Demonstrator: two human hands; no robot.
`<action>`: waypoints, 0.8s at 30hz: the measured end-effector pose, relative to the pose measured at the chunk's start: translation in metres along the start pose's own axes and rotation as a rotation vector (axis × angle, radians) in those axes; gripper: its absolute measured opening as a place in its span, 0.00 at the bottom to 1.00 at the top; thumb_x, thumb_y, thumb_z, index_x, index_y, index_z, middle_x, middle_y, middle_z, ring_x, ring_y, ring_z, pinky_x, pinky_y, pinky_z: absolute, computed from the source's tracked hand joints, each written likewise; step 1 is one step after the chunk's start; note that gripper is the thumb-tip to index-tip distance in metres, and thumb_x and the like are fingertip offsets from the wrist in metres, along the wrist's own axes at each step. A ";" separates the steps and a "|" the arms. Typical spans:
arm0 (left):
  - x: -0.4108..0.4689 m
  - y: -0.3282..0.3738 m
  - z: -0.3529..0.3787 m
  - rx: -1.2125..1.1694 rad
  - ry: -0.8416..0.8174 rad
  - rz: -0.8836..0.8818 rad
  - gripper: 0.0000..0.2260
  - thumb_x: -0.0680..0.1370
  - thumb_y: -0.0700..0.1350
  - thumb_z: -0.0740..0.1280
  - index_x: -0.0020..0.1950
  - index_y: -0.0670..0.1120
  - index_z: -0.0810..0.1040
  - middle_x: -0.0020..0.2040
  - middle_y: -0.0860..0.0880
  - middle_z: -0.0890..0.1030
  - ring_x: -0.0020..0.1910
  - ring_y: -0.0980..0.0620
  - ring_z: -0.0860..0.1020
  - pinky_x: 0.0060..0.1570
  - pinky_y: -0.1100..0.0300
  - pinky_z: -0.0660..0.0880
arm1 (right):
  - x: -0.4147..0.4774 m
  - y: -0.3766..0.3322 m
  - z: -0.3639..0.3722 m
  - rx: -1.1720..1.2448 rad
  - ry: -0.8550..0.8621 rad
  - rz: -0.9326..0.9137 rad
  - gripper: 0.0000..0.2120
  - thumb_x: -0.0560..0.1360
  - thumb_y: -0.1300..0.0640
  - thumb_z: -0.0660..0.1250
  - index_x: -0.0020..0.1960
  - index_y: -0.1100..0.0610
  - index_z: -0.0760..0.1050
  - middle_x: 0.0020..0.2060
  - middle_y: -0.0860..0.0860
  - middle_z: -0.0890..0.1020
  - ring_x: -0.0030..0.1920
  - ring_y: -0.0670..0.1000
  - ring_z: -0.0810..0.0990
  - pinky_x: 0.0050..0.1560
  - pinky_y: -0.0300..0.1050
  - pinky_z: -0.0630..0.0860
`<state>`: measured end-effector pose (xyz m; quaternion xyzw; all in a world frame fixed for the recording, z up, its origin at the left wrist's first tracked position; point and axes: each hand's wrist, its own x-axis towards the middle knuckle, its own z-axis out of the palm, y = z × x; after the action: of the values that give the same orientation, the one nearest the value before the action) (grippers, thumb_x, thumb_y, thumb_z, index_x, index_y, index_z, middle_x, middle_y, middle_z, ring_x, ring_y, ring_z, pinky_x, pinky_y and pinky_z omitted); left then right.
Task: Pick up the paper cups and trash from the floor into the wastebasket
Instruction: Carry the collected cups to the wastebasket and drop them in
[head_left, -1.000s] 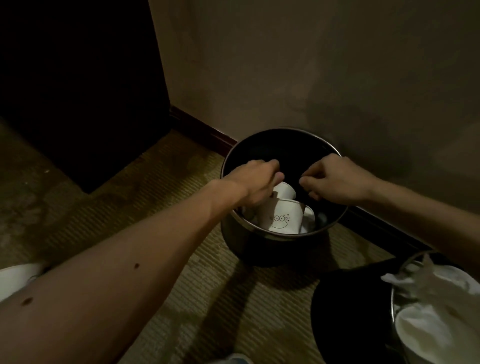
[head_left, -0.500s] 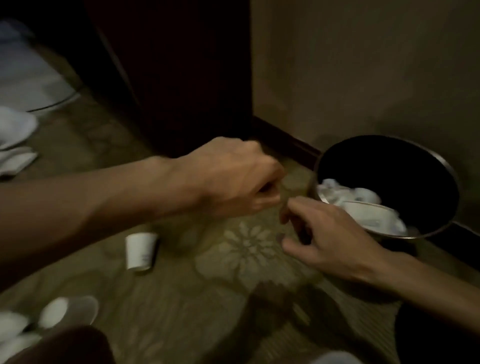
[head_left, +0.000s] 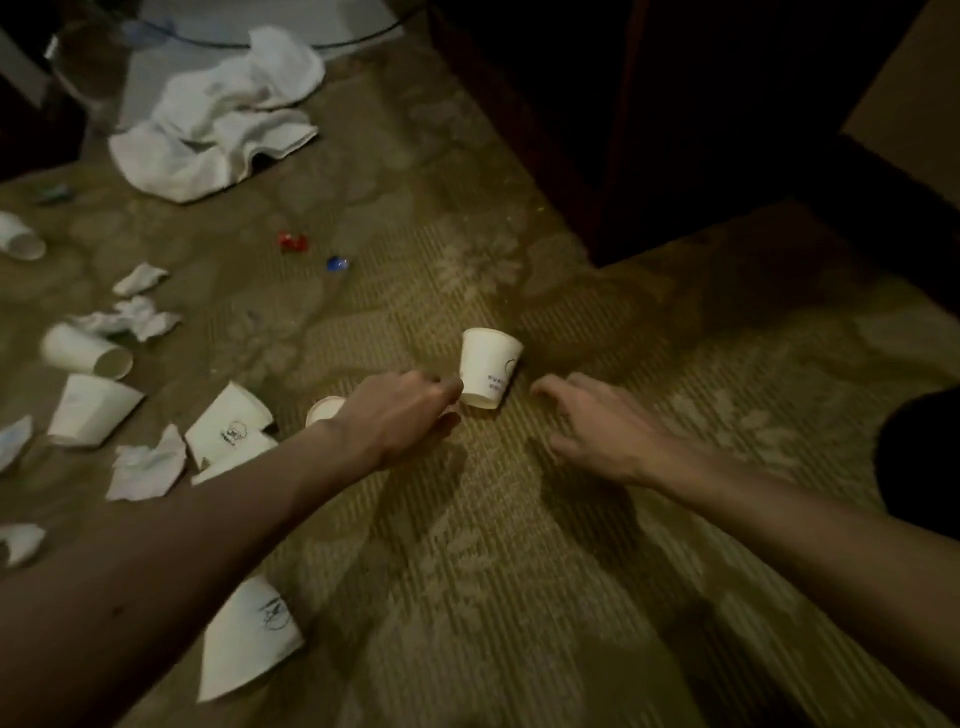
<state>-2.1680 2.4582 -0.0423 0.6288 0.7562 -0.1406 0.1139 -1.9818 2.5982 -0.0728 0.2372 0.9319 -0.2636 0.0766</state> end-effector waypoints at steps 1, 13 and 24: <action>0.005 -0.003 0.010 -0.035 0.003 -0.020 0.16 0.84 0.53 0.57 0.69 0.48 0.68 0.62 0.45 0.77 0.56 0.46 0.79 0.52 0.49 0.78 | 0.010 0.000 0.006 -0.011 -0.008 0.007 0.25 0.77 0.51 0.65 0.72 0.48 0.62 0.60 0.52 0.74 0.60 0.55 0.75 0.58 0.51 0.73; 0.048 -0.009 0.077 -0.615 -0.023 -0.253 0.42 0.79 0.43 0.67 0.81 0.49 0.38 0.79 0.40 0.58 0.75 0.40 0.63 0.72 0.47 0.62 | 0.086 -0.005 0.040 0.148 -0.054 0.127 0.34 0.81 0.51 0.60 0.80 0.44 0.45 0.67 0.57 0.70 0.62 0.55 0.73 0.55 0.50 0.68; 0.031 0.002 0.094 -1.047 0.062 -0.282 0.41 0.74 0.36 0.70 0.80 0.54 0.53 0.76 0.46 0.67 0.75 0.48 0.64 0.72 0.54 0.64 | 0.091 -0.017 0.069 0.440 0.196 0.273 0.27 0.77 0.36 0.62 0.70 0.45 0.57 0.64 0.55 0.75 0.51 0.51 0.73 0.46 0.46 0.69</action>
<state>-2.1716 2.4533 -0.1414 0.3842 0.8053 0.2597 0.3693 -2.0688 2.5857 -0.1478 0.3958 0.8146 -0.4227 -0.0325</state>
